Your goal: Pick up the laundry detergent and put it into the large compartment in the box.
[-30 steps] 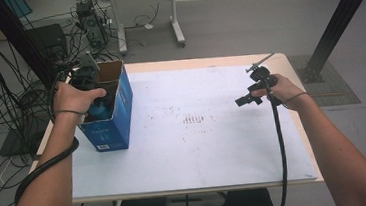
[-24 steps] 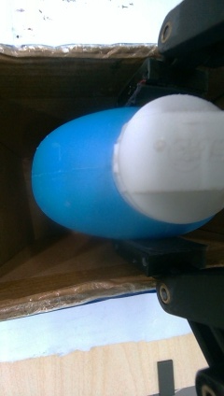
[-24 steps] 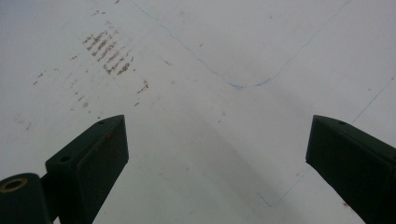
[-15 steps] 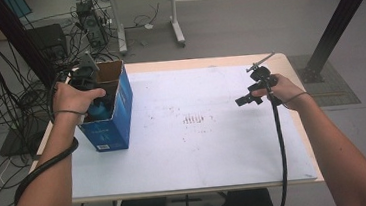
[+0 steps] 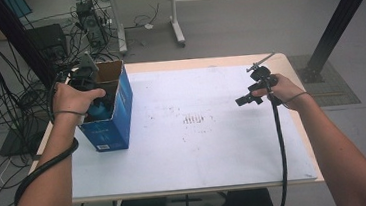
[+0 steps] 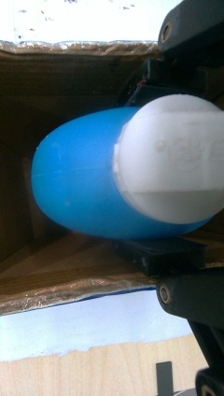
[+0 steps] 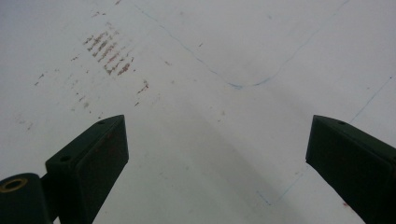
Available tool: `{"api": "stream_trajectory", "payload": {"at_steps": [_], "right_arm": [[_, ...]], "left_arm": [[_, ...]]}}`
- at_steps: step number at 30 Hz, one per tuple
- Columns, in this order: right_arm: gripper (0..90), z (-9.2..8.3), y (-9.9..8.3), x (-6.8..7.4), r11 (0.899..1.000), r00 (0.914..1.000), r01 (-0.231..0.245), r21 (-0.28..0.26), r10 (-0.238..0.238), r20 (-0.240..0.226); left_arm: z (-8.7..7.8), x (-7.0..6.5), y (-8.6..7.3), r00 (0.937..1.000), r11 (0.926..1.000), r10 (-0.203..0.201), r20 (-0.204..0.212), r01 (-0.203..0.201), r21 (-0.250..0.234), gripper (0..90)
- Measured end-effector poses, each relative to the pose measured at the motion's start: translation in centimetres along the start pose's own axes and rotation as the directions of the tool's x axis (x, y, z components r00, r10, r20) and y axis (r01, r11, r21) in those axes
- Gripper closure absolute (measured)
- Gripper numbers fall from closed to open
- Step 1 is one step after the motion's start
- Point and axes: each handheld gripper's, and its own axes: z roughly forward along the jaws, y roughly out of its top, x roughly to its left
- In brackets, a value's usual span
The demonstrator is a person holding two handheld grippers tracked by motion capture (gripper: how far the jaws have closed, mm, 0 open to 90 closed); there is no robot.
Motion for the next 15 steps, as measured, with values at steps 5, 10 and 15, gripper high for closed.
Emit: {"api": "stream_trajectory", "payload": {"at_steps": [5,10,15], "right_arm": [[5.3,-0.08,0.01,0.04,1.000,1.0000,0.001,-0.001,-0.001,0.001],[5.3,-0.09,0.02,0.04,1.000,1.0000,0.002,-0.002,-0.002,0.002],[5.3,-0.08,0.02,0.02,1.000,1.0000,0.001,-0.001,-0.001,0.003]], "left_arm": [[0.00,0.00,-0.01,1.0000,1.0000,0.000,0.000,0.000,0.001,37.8],[-0.01,0.02,0.00,1.0000,1.0000,-0.002,0.001,0.002,0.000,37.7],[0.00,0.01,-0.03,1.0000,1.0000,-0.002,0.001,0.002,-0.002,37.7]]}}
